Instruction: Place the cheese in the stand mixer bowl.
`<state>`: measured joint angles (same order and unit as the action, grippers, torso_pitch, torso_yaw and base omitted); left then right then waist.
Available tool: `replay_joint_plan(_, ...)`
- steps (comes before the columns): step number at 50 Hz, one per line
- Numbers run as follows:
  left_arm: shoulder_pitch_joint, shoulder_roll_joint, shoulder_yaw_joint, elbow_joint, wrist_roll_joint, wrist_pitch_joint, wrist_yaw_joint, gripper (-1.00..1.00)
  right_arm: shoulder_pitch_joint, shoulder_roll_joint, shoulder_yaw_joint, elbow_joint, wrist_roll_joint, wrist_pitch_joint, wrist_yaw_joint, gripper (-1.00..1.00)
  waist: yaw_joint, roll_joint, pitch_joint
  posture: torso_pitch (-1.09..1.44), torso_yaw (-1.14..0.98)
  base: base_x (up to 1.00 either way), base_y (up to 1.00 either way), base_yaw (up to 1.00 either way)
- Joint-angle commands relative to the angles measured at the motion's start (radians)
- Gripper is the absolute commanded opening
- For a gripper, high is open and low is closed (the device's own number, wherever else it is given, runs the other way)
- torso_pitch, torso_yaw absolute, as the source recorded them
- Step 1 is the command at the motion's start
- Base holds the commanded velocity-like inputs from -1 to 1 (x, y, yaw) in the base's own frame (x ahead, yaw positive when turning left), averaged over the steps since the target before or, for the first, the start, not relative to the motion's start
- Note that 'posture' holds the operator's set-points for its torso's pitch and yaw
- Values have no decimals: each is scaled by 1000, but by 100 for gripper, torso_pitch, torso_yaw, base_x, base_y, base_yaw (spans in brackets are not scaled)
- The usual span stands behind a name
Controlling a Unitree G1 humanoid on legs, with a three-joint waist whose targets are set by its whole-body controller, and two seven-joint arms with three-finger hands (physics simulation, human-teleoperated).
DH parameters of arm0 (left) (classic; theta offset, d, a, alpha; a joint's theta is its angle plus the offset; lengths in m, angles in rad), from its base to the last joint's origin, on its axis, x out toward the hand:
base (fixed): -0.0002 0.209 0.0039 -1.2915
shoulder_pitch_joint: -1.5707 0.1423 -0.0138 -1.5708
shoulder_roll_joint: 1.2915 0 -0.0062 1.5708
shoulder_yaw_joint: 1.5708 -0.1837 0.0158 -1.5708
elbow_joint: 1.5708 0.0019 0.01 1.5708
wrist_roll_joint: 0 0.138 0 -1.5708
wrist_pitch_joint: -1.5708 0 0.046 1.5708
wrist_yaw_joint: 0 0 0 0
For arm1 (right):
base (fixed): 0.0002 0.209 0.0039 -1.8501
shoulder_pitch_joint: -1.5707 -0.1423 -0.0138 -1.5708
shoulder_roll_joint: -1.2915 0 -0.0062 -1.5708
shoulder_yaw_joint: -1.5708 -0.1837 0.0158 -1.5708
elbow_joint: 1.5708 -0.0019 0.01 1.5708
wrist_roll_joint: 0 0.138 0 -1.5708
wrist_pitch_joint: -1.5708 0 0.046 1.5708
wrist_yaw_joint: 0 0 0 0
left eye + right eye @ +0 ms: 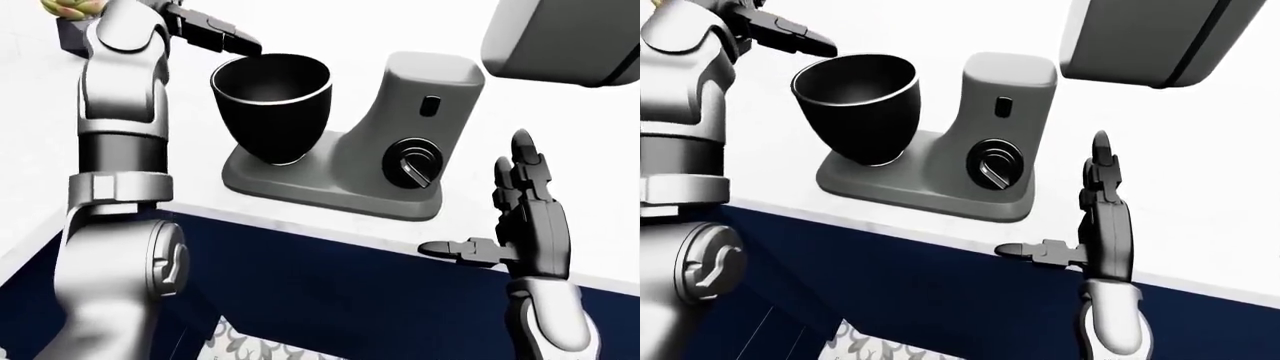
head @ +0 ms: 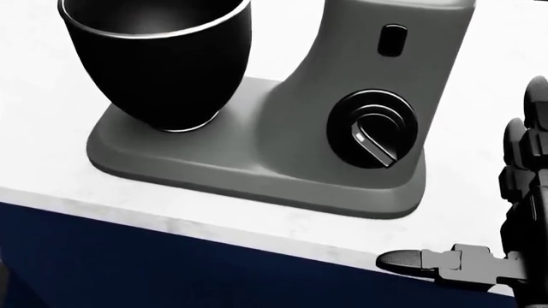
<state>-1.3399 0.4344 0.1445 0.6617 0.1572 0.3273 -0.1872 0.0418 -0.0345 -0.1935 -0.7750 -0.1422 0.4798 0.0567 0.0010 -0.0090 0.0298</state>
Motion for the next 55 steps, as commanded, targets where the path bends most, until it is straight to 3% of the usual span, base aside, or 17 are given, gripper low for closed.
replay_joint_plan(1,-21,19,9,-88,-26,21,3,100,-14,-5,-3,-42,1,-27,-3,100,0,2,-25,0,0,0,0,0)
replay_joint_plan(16,259,90,95,-695,-249,355,51,100,-11,-3,4,-62,-3,-16,-5,100,-3,12,-19,0,0,0,0,0)
replay_joint_plan(32,502,172,196,-916,-363,387,90,100,-15,-4,4,-73,-8,-2,-3,100,-1,20,-16,0,0,0,0,0)
replay_joint_plan(46,694,187,287,-1081,-463,413,127,100,-11,-1,5,-92,-16,8,0,100,0,29,-16,0,0,0,0,0)
replay_joint_plan(55,820,218,370,-1129,-510,403,101,100,-7,0,-3,-105,-12,13,2,100,-1,35,-13,0,0,0,0,0)
